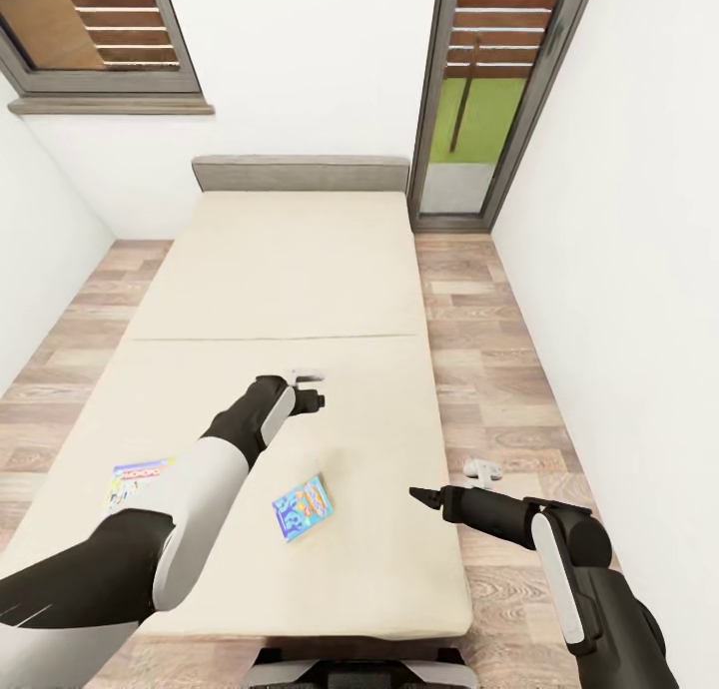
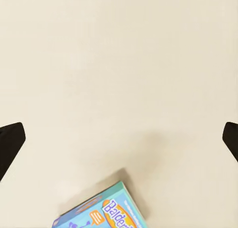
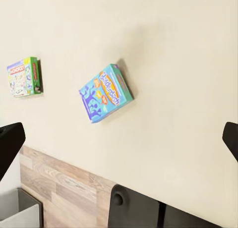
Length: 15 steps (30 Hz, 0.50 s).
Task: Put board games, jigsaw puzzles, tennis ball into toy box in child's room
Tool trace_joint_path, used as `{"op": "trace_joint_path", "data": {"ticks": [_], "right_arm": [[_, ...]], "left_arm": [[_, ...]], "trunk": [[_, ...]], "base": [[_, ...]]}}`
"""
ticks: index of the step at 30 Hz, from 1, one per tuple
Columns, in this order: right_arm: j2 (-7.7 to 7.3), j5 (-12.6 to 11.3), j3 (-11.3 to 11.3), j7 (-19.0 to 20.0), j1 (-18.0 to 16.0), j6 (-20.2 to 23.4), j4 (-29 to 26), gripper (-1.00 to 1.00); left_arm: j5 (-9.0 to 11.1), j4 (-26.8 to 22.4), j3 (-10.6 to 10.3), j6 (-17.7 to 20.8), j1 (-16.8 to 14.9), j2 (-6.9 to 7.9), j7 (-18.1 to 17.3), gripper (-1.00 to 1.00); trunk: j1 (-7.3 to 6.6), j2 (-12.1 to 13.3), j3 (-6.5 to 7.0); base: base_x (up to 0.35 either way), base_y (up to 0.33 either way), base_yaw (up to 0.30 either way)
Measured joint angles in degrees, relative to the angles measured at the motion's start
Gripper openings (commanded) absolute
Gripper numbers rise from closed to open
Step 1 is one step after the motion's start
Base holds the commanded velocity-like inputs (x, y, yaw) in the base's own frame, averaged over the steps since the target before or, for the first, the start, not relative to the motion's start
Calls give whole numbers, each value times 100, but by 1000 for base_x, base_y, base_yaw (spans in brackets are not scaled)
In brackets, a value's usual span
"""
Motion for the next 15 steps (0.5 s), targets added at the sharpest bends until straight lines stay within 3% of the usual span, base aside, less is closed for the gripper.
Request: {"op": "trace_joint_path", "data": {"ticks": [15], "right_arm": [[-3, 7, -9, -2, 0, 0, 0, 100]], "left_arm": [[-8, 147, 2, -252, -12, 5, 7, 100]], "trunk": [[0, 0, -142]], "base": [[0, 0, 0]]}}
